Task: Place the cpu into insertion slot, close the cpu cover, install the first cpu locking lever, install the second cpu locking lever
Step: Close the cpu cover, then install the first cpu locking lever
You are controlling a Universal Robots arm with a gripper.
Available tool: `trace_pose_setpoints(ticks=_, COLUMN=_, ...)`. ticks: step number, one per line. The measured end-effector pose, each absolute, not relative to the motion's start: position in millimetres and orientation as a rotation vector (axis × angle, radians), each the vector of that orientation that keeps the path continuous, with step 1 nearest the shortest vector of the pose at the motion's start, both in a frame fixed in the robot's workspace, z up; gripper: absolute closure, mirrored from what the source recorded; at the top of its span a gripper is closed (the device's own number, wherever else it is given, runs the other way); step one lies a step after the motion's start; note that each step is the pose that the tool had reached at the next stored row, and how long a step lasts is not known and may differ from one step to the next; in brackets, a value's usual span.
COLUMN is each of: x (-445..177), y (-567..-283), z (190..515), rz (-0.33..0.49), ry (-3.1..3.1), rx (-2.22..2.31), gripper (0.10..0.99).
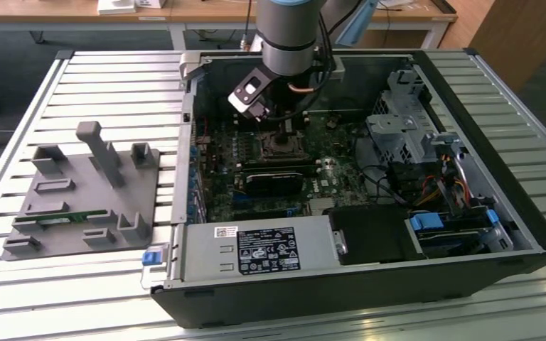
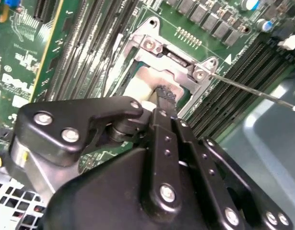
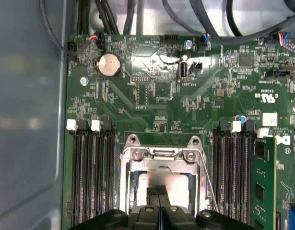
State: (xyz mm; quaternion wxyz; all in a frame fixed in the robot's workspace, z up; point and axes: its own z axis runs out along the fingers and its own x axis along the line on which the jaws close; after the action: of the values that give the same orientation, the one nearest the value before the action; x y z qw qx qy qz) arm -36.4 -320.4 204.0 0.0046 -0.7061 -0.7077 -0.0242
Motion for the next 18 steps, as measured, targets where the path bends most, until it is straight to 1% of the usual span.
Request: trace_pose_setpoints(ticks=18, x=-36, y=-320, z=215, rz=-0.076, ry=-2.217, rx=-2.212, gripper=0.98)
